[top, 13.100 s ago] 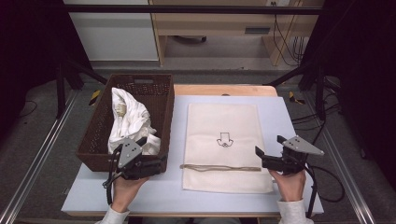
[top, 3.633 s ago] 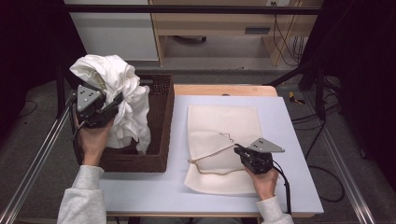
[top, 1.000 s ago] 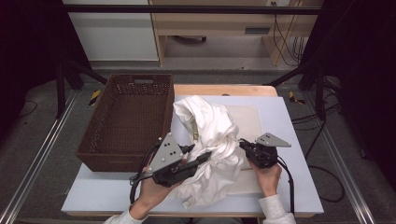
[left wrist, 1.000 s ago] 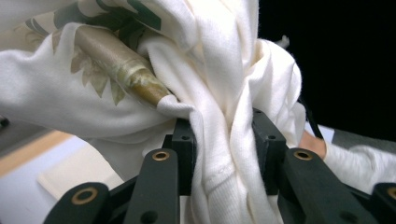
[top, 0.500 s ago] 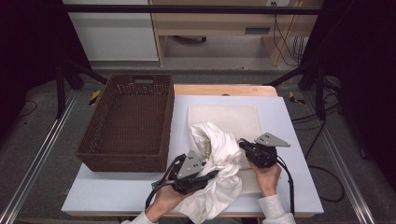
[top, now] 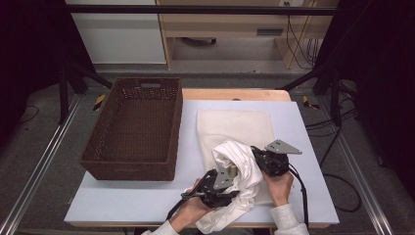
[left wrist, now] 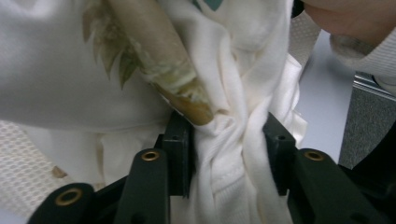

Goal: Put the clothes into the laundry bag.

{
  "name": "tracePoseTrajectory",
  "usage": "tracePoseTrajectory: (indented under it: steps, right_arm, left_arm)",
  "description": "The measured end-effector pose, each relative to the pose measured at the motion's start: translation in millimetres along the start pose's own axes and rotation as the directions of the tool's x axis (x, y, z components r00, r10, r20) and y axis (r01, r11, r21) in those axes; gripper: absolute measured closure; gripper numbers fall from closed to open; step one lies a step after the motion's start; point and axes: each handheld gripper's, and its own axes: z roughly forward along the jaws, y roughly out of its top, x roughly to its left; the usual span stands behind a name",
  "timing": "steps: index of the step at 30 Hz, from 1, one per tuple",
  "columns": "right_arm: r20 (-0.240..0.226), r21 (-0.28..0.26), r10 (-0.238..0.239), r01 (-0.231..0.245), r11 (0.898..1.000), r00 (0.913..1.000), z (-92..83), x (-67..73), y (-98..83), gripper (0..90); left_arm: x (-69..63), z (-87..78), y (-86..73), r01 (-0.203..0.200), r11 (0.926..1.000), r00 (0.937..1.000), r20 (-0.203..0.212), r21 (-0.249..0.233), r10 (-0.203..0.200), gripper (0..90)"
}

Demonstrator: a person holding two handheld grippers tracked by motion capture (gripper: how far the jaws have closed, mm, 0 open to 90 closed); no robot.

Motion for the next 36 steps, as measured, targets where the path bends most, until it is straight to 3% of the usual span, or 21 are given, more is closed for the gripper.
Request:
tracePoseTrajectory:
  steps: [3,5,8,9,11,14,16,21,25,29,33,35,36]
  right_arm:
    - [0.001,-0.001,0.003,-0.003,1.000,1.0000,0.1,-1.1,-0.7,86.6]
    - [0.003,0.003,0.009,-0.009,1.000,1.0000,0.2,-1.4,-1.4,86.6]
    - [0.006,0.002,0.006,-0.006,1.000,1.0000,-0.5,-1.4,-1.2,86.6]
    - [0.005,0.002,0.007,-0.007,1.000,1.0000,-0.5,-1.4,-1.3,86.6]
    - [0.004,0.004,0.000,0.000,1.000,1.0000,-0.4,-1.0,-1.4,86.6]
    - [0.007,0.005,0.002,-0.002,1.000,1.0000,-0.3,0.3,-1.2,86.6]
    - [0.008,0.006,-0.002,0.002,1.000,1.0000,0.0,0.9,-1.3,86.6]
    - [0.013,0.019,-0.011,0.011,1.000,0.9999,1.7,1.9,-2.3,86.6]
    - [0.005,-0.003,-0.006,0.006,1.000,1.0000,-0.9,1.0,-0.8,86.6]
    - [-0.004,-0.028,0.001,-0.001,1.000,1.0000,-7.5,2.3,4.2,86.6]
    - [0.008,-0.039,-0.041,0.042,0.998,0.9991,-11.7,10.8,9.7,86.6]
    - [0.010,-0.033,-0.042,0.042,0.999,0.9991,-9.8,9.9,7.9,86.6]
    - [0.011,-0.027,-0.033,0.033,0.999,0.9994,-9.0,8.3,6.3,86.6]
  left_arm:
    - [1.2,0.3,0.3,0.021,0.9997,0.9997,0.015,-0.012,-0.021,54.1]
    - [0.6,-3.6,0.7,0.035,0.9991,0.9990,0.029,-0.024,-0.034,45.1]
    - [-1.0,-17.8,7.3,0.065,0.9935,0.9978,-0.005,-0.094,-0.065,28.6]
    - [0.3,-21.8,9.6,0.078,0.9901,0.9968,-0.010,-0.116,-0.080,27.6]
    - [6.1,-29.4,16.7,0.121,0.9761,0.9920,-0.012,-0.180,-0.125,27.8]
    - [13.8,-26.4,24.5,0.162,0.9674,0.9861,-0.005,-0.194,-0.166,34.5]
    - [16.5,-16.7,26.2,0.161,0.9675,0.9858,-0.016,-0.195,-0.167,43.2]
    - [16.0,2.5,21.4,0.171,0.9709,0.9852,0.041,-0.168,-0.166,73.2]
    - [4.9,11.9,16.4,0.105,0.9868,0.9942,0.035,-0.123,-0.102,76.3]
    - [-0.6,23.6,14.5,0.060,0.9945,0.9981,-0.004,-0.086,-0.061,76.4]
    - [0.5,24.5,12.4,0.073,0.9925,0.9972,-0.004,-0.098,-0.074,75.2]
    - [-0.9,19.6,11.3,0.085,0.9905,0.9963,-0.002,-0.108,-0.086,71.0]
    - [-3.2,13.1,11.3,0.104,0.9880,0.9946,0.011,-0.114,-0.104,63.8]
